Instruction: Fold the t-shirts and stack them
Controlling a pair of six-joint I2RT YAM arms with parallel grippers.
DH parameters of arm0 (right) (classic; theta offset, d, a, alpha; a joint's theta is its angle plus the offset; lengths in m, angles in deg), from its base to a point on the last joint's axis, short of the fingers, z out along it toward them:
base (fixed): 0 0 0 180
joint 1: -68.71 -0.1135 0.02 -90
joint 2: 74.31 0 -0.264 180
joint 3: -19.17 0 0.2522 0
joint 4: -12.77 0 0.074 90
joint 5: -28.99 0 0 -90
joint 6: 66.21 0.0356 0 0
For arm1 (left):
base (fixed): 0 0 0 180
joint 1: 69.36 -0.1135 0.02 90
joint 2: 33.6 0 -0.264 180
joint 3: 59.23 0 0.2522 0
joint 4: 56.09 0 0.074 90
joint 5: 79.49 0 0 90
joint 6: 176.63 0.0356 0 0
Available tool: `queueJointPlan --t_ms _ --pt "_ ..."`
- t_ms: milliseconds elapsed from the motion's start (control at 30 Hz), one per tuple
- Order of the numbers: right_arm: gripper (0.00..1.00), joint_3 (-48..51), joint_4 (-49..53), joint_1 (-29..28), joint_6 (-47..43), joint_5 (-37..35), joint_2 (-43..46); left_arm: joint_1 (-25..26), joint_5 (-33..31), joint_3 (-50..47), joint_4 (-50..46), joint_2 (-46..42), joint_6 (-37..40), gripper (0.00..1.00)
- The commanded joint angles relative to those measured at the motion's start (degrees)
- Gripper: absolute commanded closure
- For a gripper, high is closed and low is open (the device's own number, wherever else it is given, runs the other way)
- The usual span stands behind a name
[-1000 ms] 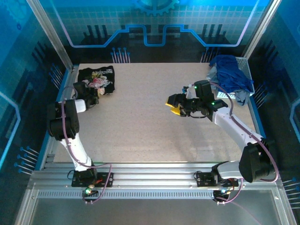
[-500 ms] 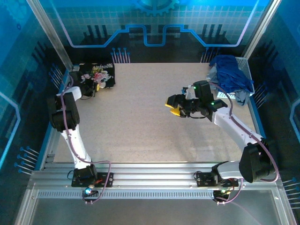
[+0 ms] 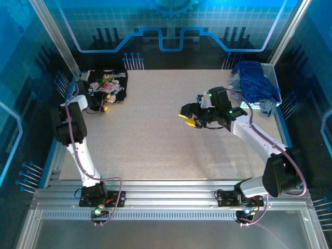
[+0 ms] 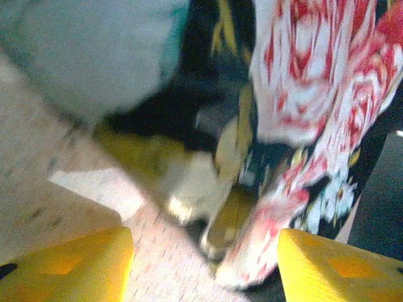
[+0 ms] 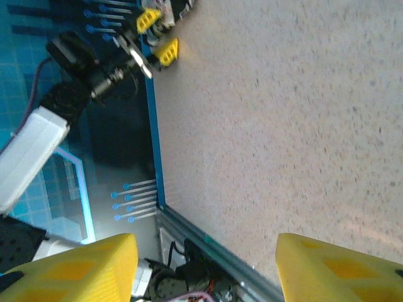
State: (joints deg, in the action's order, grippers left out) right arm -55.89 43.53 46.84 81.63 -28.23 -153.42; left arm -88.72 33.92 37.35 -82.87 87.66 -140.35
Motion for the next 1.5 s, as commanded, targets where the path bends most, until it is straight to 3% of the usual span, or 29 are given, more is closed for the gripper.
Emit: queueJointPlan --t_ms 0,133,200,267,367,433,467,633,700,800,867,933,967,1033,1133,1200,1467 --pt "0.38 2.0 -8.0 -0.5 -0.8 -4.2 7.1 -0.3 -1.6 -4.4 0.2 -11.5 -0.2 0.34" --pt "0.35 7.3 -16.3 0.2 -1.3 -9.0 14.0 0.5 -4.4 -13.4 1.1 -26.5 -3.7 0.33" --pt "0.33 7.8 -16.8 1.2 -2.2 -9.3 15.8 1.3 -6.0 -15.8 -3.4 -33.6 -3.1 0.22" --pt "0.31 7.1 -15.4 3.0 -2.9 -8.6 17.2 1.8 -7.8 -18.0 -8.2 -42.2 -3.0 0.01" --pt "0.27 3.6 -9.2 4.0 -6.5 -9.0 18.9 2.6 -12.9 -21.2 -13.2 -54.3 -2.3 0.01" --pt "0.12 1.9 -3.8 4.2 -8.7 -10.6 20.1 3.4 -15.3 -22.3 -15.2 -59.6 -1.1 0.01" --pt "0.0 1.5 -1.8 4.4 -9.2 -11.7 21.1 4.1 -15.5 -23.0 -15.4 -61.5 0.2 0.01" --pt "0.0 -1.7 11.7 6.2 -11.2 -15.9 22.0 7.8 -17.6 -26.0 -19.3 -68.7 3.3 0.01" --pt "0.0 -3.8 18.8 6.2 -14.4 -21.4 22.5 10.8 -23.2 -26.5 -22.8 -71.7 6.0 0.01" --pt "0.0 -5.9 28.3 6.1 -19.5 -35.1 24.4 18.1 -43.4 -27.3 -30.8 -75.1 7.2 0.01" --pt "0.0 -6.2 33.4 6.5 -21.3 -45.2 24.5 21.6 -54.2 -30.6 -30.1 -77.7 11.8 0.01" --pt "0.0 -4.2 35.9 6.7 -21.3 -57.0 24.4 23.0 -52.8 -38.2 -18.8 -81.0 26.4 0.01" --pt "0.0 -0.1 32.1 6.8 -24.8 -61.3 25.4 23.6 -51.0 -42.2 -13.2 -82.8 33.7 0.01" --pt "0.0 12.1 16.3 7.4 -37.1 -62.5 28.9 24.4 -50.2 -50.1 -5.0 -85.0 39.6 0.01" --pt "0.0 28.6 -5.9 8.5 -46.6 -64.3 33.1 24.4 -45.0 -61.3 10.3 -86.4 43.4 0.01" --pt "0.0 34.3 -14.3 10.2 -47.9 -63.2 32.1 24.5 -44.8 -65.9 19.8 -84.4 42.1 0.01" --pt "0.0 42.7 -42.1 16.6 -51.0 -50.7 18.5 23.8 -42.8 -65.3 44.8 -57.7 45.7 0.01"
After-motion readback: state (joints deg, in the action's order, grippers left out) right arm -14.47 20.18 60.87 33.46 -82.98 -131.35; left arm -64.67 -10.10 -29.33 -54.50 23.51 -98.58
